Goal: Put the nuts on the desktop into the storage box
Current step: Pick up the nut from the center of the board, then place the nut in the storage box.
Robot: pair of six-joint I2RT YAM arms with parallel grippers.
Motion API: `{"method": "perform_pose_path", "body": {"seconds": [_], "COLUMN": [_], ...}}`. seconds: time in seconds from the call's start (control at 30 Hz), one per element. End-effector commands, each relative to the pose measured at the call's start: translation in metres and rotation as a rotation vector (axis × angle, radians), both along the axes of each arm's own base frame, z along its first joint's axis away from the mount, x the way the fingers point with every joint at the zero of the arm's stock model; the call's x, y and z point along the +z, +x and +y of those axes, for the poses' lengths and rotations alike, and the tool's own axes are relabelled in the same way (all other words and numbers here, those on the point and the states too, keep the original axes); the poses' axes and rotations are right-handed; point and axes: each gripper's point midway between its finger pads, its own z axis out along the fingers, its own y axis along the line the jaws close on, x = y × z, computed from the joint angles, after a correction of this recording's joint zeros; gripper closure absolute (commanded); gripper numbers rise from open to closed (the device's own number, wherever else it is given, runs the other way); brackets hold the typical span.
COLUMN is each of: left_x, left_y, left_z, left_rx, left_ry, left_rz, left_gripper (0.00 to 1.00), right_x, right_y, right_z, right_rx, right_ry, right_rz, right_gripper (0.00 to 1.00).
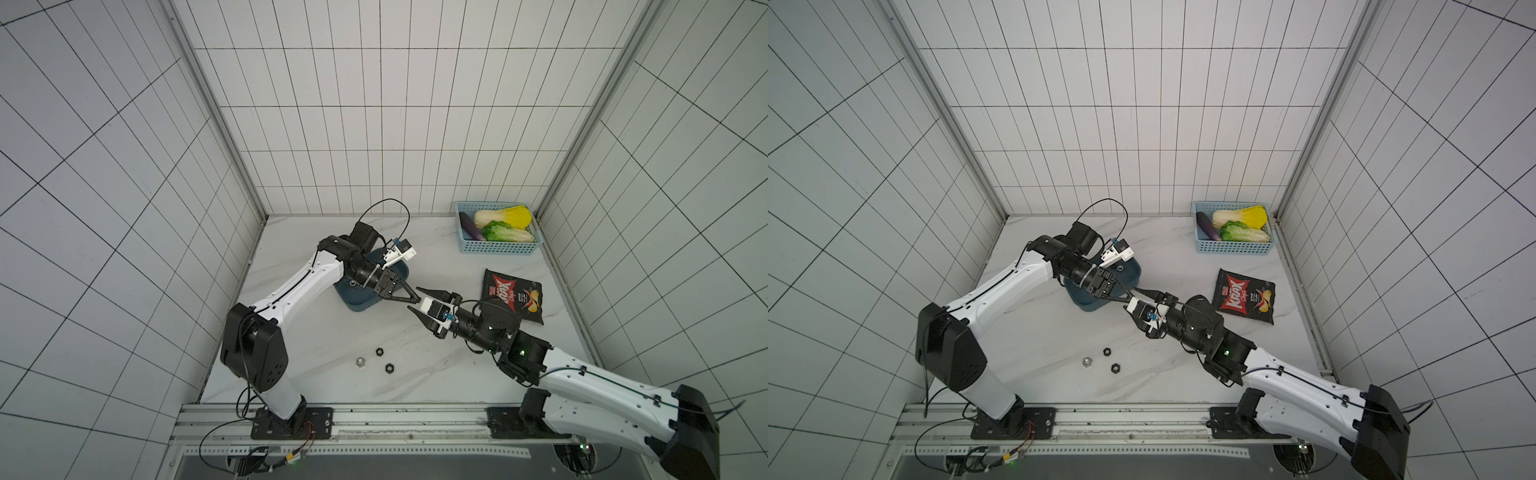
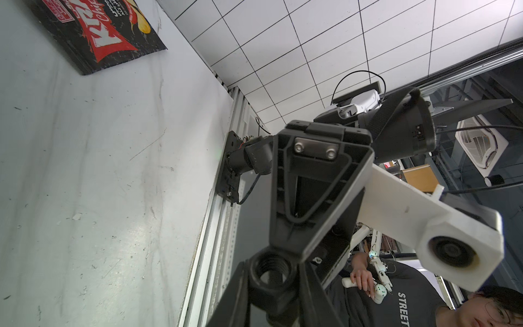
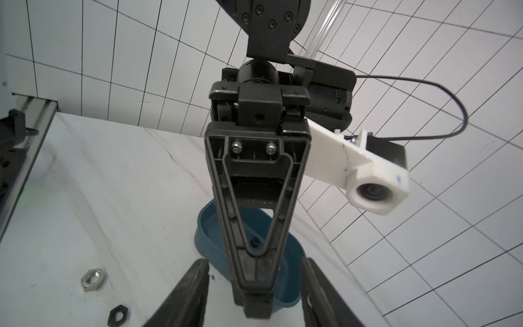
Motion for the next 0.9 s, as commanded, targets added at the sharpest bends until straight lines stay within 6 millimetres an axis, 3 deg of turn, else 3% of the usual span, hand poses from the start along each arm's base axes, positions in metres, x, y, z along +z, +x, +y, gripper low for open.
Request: {"method": "perform_pose_path", "body": {"seconds": [0.0, 0.17, 0.3, 0.43, 0.6, 0.73, 0.87], "left_x": [0.0, -0.024, -0.051, -0.075, -0.109, -0.137, -0.167], "left_y": [0.021, 0.063, 0.102, 0.153, 0.21, 0.234, 0.239], "left_z": [0.007, 0.023, 0.038, 0.055, 0.074, 0.087, 0.093], "left_rx": [0.063, 0.206, 0.312, 0.459, 0.661, 0.791, 0.863], "left_ry": [0.032, 0.208, 0.384, 0.549, 0.681, 0.748, 0.779], "left_rz": [-0.065, -0.184, -0.335, -0.5, -0.588, -0.565, -0.53], "left_gripper": [0.85, 0.84, 0.84, 0.86, 0.86, 0.9, 0.89], "right_x": [-0.007, -0.021, -0.033, -0.041, -0.048, -0.053, -0.056], "right_y": [-0.004, -0.004, -0.004, 0.0, 0.006, 0.008, 0.011], "right_z": [-0.009, -0.019, -0.024, -0.029, -0.031, -0.033, -0.034], "right_rx": [-0.015, -0.04, -0.056, -0.097, -0.142, -0.158, -0.174], "right_ry": [0.002, -0.027, -0.065, -0.079, -0.102, -0.133, -0.15], "right_rz": [0.029, 0.092, 0.136, 0.164, 0.191, 0.205, 0.211], "right_gripper": [0.32, 0.22, 0.21, 0.21, 0.21, 0.21, 0.21]}}
